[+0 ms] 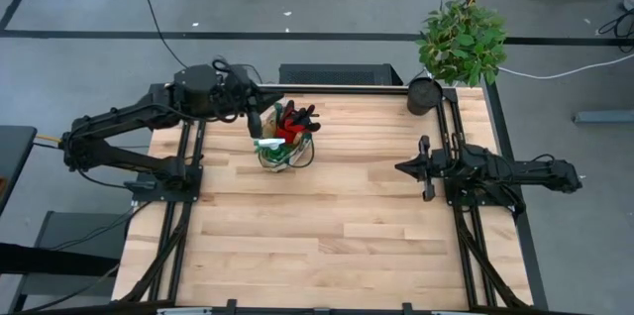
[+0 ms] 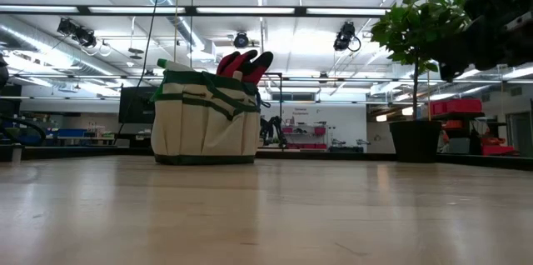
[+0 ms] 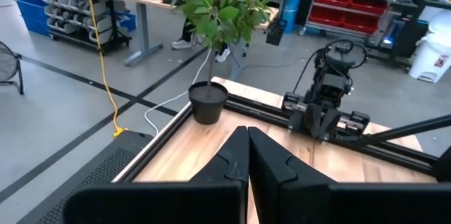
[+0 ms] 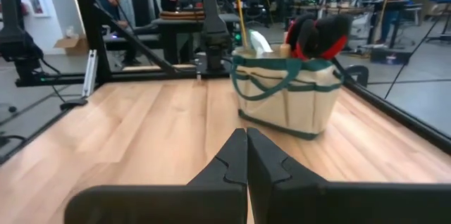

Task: Pick & Place Garden tools in Gardening bag
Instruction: Return to Home Position

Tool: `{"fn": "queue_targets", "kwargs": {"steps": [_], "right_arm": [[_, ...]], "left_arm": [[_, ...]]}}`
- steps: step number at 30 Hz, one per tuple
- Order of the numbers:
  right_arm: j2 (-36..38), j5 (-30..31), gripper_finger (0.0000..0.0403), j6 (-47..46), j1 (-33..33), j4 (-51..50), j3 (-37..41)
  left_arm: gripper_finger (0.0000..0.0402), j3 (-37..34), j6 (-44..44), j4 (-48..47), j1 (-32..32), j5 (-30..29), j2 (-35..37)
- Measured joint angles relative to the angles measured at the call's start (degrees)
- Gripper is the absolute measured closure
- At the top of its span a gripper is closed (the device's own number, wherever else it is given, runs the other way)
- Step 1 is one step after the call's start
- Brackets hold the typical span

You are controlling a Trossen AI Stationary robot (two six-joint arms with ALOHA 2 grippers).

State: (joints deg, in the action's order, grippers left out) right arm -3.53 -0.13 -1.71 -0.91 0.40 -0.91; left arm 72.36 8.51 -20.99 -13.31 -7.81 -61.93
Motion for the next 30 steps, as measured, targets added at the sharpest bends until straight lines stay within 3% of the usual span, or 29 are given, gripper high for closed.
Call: {"fn": "queue_targets", "kwargs": {"steps": [9, 19, 30], "right_arm": [[-0.9, 0.6, 0.0403, 2.7, 0.0, 0.1, 0.0], [-0.9, 0.7, 0.0403, -2.3, 0.0, 0.2, 0.0], [-0.9, 0.7, 0.0384, -2.3, 0.0, 0.2, 0.0]], "left_arm": [[0.0396, 0.0, -0.2, 0.1, 0.0, -0.1, 0.3], [0.0398, 0.0, 0.0, 0.2, 0.0, -1.0, 0.6], [0.0399, 0.0, -7.7, -0.3, 2.3, -1.8, 0.5]]}}
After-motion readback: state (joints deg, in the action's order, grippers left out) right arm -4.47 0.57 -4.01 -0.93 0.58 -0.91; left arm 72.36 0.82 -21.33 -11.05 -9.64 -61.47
